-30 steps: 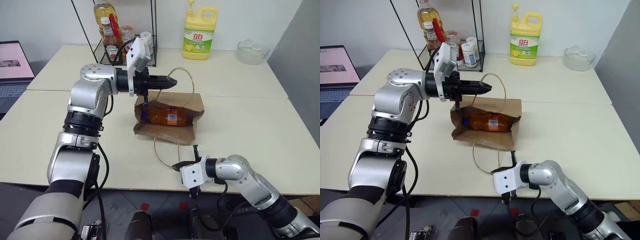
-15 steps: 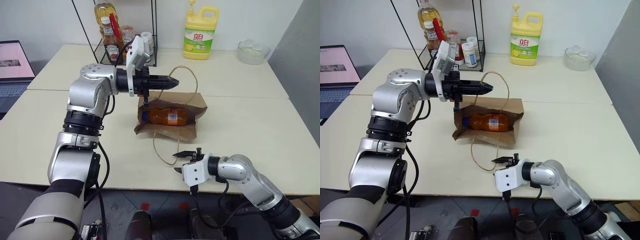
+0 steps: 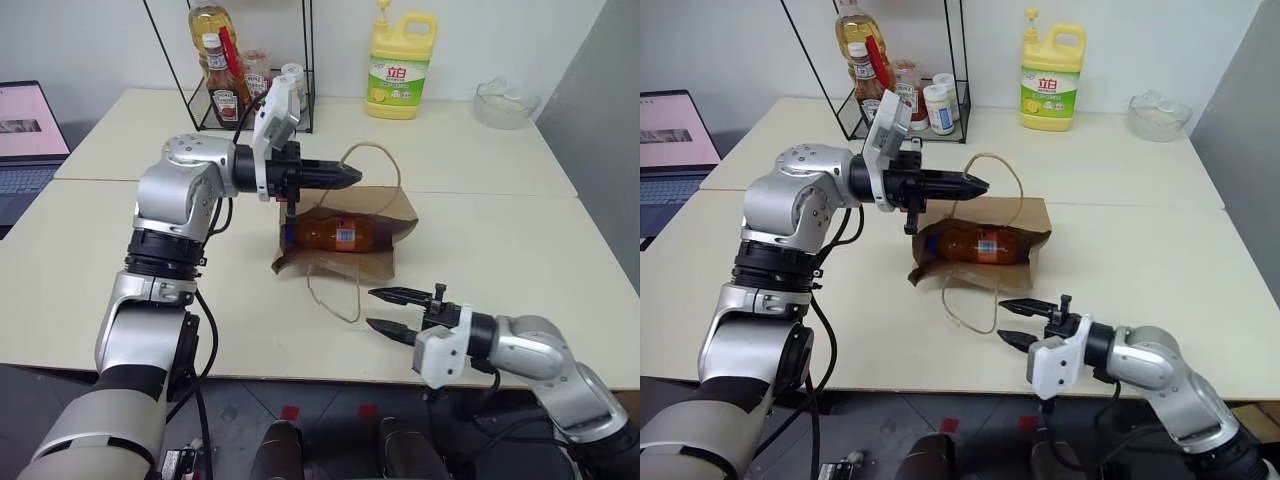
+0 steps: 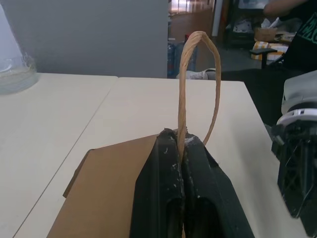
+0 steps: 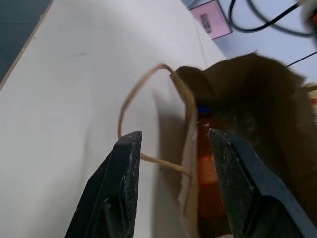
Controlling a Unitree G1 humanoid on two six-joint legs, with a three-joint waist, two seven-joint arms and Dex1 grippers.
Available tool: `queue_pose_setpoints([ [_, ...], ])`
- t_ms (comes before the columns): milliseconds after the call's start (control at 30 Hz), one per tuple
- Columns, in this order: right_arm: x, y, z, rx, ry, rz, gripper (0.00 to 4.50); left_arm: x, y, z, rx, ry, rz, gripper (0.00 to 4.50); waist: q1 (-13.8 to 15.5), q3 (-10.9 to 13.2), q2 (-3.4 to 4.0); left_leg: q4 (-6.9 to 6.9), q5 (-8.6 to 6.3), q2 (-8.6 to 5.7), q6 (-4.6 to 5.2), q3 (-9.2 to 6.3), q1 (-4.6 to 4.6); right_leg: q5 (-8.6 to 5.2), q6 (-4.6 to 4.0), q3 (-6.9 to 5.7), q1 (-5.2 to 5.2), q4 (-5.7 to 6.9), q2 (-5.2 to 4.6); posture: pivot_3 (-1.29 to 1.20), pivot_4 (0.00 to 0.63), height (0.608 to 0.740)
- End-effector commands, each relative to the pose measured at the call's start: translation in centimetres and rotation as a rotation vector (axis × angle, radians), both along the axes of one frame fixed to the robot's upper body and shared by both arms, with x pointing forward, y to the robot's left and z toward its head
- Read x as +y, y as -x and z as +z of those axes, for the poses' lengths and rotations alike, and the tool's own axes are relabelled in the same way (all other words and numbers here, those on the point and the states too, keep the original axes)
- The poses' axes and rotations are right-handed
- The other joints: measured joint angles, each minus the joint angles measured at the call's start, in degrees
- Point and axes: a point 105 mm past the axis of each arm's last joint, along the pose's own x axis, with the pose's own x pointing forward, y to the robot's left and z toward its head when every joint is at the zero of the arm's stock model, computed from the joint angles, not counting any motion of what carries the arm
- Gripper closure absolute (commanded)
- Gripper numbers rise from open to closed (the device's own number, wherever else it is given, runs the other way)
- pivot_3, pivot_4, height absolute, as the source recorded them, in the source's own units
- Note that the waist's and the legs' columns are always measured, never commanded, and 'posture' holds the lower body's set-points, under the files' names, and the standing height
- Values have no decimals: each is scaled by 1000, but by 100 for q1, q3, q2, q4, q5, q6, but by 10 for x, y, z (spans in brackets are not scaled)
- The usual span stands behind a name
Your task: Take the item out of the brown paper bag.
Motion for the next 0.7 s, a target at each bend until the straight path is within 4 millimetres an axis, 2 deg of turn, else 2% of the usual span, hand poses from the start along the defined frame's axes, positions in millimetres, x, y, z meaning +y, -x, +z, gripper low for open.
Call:
queue_pose_setpoints([
  [33, 4, -5, 38, -94, -119, -22, 2264, -1, 3, 11, -41, 20, -16, 4500, -2, 0, 0, 0, 0, 0, 0, 0, 0, 0, 0, 1, 0, 1, 0, 0, 150, 740],
  [100, 13, -23, 51, -89, -150, -81, 2264, -1, 2, 13, -32, 30, -10, 4500, -41, 1, 0, 2, 2, 1, -3, 0, 2, 0, 0, 1, -1, 4, 1, 0, 150, 740],
  [200, 33, -40, 54, -53, -118, -111, 2264, 3, -2, 15, 12, 39, 9, 4500, -49, 1, 0, -4, 12, 4, -16, -2, 14, 0, 0, 3, -1, 15, 6, 0, 150, 740],
  [300, 55, -49, 54, -18, -93, -103, 2264, 8, -5, 13, 60, 30, 19, 4500, -35, 1, 0, -8, 12, 3, -17, -6, 8, 0, -1, -1, -5, 10, 5, 0, 150, 740],
  [400, 75, -56, 44, 15, -43, -99, 2264, 11, -7, 15, 94, 45, 28, 4500, -36, 1, 0, -8, 13, 1, -18, -5, -5, 0, -1, -1, -17, 7, 2, 0, 150, 740],
  [533, 85, -75, 28, 58, 14, -168, 2264, 14, -10, 18, 110, 60, 43, 4500, -8, 1, 0, -6, 13, -1, -20, -9, -7, 0, -1, -6, -15, 6, -1, 0, 150, 740],
  [700, 92, -92, 28, 92, 10, -242, 2264, 15, -11, 18, 111, 54, 45, 4500, -30, 1, 0, -6, 14, 0, -20, -8, -6, 0, -1, -6, -19, 11, 0, 0, 150, 740],
])
